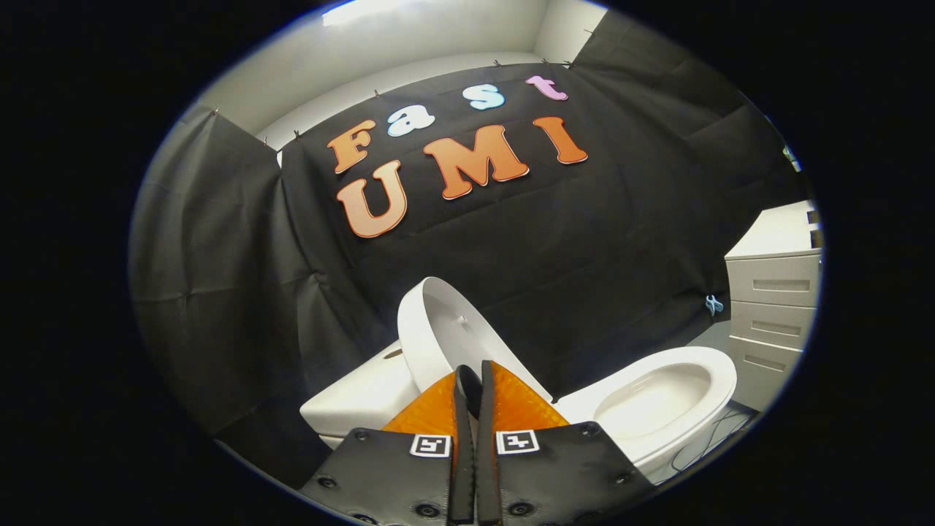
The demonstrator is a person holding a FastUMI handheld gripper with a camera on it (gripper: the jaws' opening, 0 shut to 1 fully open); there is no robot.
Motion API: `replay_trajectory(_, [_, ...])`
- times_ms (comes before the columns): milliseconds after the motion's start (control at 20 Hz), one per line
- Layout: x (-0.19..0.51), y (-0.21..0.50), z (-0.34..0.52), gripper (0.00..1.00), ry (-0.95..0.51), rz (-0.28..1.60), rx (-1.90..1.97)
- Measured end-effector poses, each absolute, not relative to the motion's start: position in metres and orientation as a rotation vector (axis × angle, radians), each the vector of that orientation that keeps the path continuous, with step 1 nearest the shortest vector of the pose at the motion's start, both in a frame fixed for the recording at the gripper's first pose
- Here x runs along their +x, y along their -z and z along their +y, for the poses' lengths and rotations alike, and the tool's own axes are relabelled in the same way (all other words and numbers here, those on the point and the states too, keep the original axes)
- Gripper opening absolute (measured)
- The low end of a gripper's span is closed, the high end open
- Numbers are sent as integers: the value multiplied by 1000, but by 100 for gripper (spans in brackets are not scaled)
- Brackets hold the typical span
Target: Open the toilet lid.
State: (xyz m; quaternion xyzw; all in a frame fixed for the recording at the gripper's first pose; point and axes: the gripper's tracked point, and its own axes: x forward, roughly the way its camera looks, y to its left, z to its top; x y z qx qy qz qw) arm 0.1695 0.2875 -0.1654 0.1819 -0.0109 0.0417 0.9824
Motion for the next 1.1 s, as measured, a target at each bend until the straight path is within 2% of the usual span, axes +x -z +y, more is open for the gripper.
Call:
replay_trajectory(600, [172,166,295,10,-82,-10,309])
replay_trajectory(700, [169,169,297,13,-94,9,327])
replay_trajectory(750, [171,167,296,18,-97,16,342])
replay_trajectory(1100, [170,166,299,25,-123,45,348])
